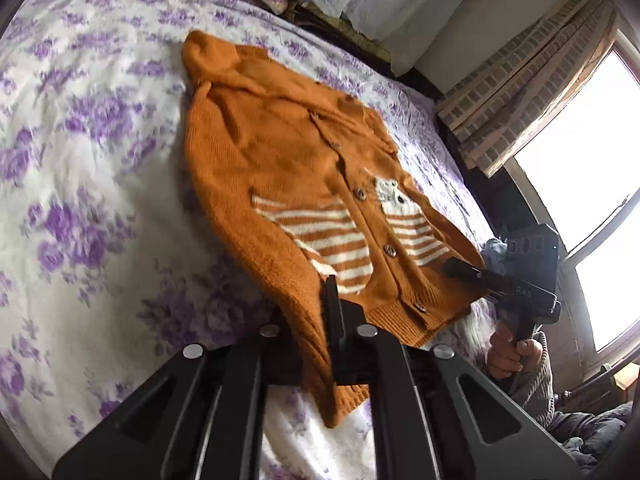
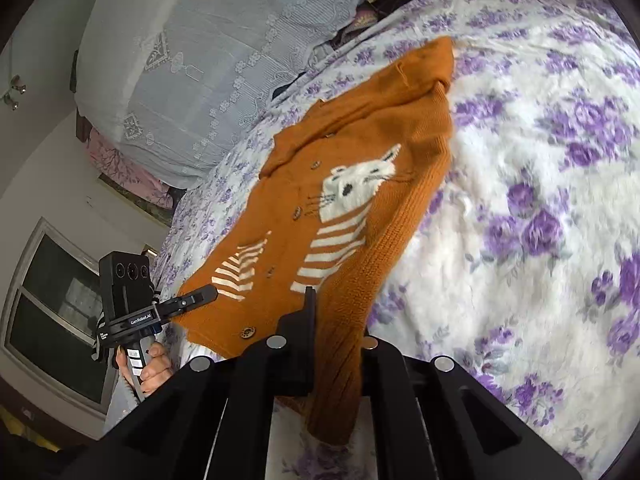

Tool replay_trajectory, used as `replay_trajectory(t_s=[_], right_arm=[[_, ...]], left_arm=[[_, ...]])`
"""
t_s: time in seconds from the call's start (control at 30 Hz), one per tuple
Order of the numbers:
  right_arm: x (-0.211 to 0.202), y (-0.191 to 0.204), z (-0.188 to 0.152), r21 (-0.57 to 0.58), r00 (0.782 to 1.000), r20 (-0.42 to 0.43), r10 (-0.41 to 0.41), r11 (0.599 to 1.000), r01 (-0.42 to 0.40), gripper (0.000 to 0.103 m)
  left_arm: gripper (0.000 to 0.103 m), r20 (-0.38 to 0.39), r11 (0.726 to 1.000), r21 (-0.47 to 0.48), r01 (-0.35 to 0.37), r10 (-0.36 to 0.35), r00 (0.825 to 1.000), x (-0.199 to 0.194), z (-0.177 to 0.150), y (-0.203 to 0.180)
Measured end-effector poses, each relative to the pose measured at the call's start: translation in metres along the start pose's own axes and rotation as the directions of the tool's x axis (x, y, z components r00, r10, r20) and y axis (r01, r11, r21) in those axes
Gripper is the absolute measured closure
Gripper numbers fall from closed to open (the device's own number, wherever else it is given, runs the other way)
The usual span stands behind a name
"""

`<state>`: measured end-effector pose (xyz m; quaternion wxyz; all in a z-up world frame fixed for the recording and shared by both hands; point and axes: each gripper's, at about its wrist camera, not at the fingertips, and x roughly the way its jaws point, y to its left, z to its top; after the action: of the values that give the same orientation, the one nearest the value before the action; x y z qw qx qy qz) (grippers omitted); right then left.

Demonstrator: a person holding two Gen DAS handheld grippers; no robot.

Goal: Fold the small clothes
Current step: 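Grasp the ribbed cardigan hem with both tools, then lift the held hem and fold it up toward the collar with both tools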

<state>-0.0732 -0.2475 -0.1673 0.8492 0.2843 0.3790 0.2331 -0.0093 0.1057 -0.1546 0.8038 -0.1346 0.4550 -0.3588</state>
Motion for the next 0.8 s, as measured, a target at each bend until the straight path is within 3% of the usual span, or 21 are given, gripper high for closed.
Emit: replay_trajectory(t_s=[0.33, 0.8], right_arm=[[-0.012, 0.017, 0.029, -0.027, 0.997, 0.075, 0.016, 1.000, -0.014, 0.097], [0.007, 0.027, 0.089, 0.011, 0.991, 0.128, 0.036, 0.999, -0.038, 0.097]], left_arm=[[0.097, 0.070, 1.000, 0.020, -0.020, 0.018, 0.997, -0.011, 0.028, -0.008], [0.097, 0.149, 0.999, 0.027, -0.046, 0.041, 0.988, -0.009, 0.090, -0.014]])
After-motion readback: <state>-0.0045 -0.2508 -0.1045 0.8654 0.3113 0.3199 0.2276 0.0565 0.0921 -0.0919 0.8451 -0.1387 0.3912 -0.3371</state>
